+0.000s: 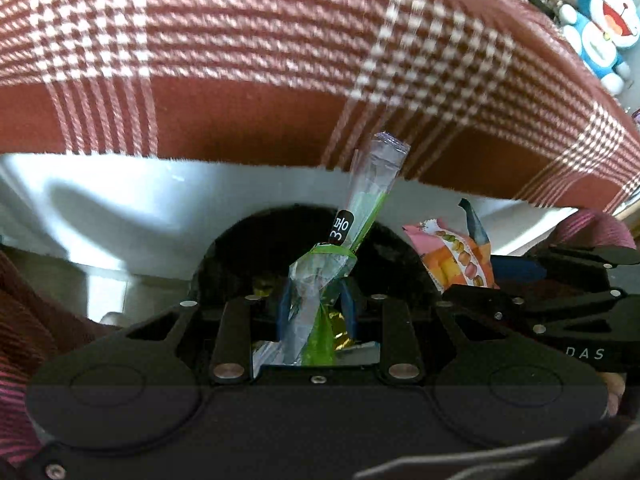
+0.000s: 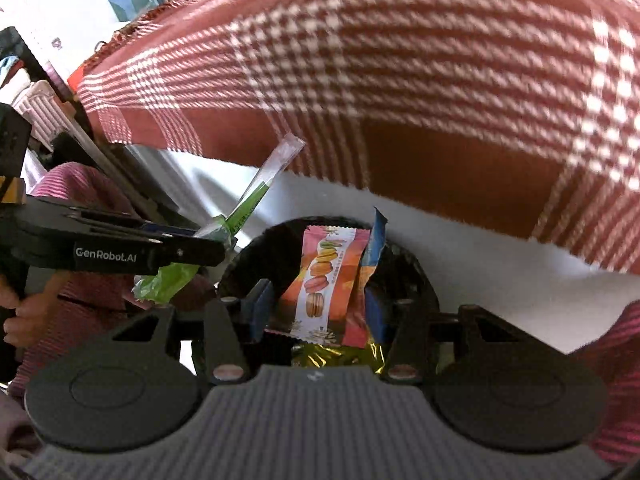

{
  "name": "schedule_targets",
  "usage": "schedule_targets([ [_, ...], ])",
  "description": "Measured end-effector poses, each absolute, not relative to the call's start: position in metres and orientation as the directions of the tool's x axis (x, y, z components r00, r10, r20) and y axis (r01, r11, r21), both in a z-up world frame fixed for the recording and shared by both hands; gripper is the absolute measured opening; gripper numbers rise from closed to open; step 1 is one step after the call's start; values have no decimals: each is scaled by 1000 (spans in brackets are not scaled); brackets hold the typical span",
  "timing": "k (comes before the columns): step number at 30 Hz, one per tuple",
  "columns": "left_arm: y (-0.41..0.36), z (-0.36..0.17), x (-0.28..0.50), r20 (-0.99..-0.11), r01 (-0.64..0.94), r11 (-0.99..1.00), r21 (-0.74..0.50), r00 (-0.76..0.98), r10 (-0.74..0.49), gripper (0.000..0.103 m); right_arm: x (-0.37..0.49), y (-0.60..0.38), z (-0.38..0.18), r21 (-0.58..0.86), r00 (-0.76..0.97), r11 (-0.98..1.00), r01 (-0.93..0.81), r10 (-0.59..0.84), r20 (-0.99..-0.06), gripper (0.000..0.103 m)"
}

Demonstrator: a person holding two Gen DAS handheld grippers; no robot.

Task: Collect trash
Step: 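Carry the wrapper and macaron packet down to the bin and open both tools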

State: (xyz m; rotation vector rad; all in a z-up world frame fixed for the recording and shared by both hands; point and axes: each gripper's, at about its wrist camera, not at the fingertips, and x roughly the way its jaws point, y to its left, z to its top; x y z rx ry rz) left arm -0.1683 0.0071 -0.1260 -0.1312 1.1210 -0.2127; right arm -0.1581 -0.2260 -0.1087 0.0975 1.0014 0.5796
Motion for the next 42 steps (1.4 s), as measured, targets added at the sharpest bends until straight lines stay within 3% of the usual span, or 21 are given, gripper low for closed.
schedule_targets([
  [9, -3, -162, -155, -902, 87, 981, -171, 388, -191, 25, -151, -219, -137, 311, 385, 865, -393, 462, -799, 56],
  [13, -8, -180, -145, -919, 48, 982, -181, 347, -186, 25, -141, -219, -156, 367, 359, 875, -315, 468, -808, 55],
  [30, -1, -201, -148, -934, 39, 984, -174, 309, -178, 25, -137, -207, -166, 337, 349, 883, -327, 444, -825, 56],
  [34, -2, -198, -148, -935, 33, 984, -175, 309, -176, 25, -137, -207, -166, 339, 353, 884, -322, 444, -823, 59],
  [36, -2, -198, -147, -935, 27, 984, -178, 308, -177, 26, -137, -208, -167, 342, 357, 885, -317, 445, -821, 67],
  [38, -1, -198, -147, -934, 24, 984, -178, 312, -176, 32, -136, -209, -167, 346, 356, 884, -316, 448, -820, 70],
  [40, -1, -197, -147, -932, 21, 984, -179, 318, -177, 46, -136, -209, -167, 346, 354, 883, -316, 448, -821, 74],
  [42, 0, -196, -147, -931, 18, 983, -180, 321, -176, 51, -135, -209, -167, 347, 354, 883, -315, 449, -821, 75],
])
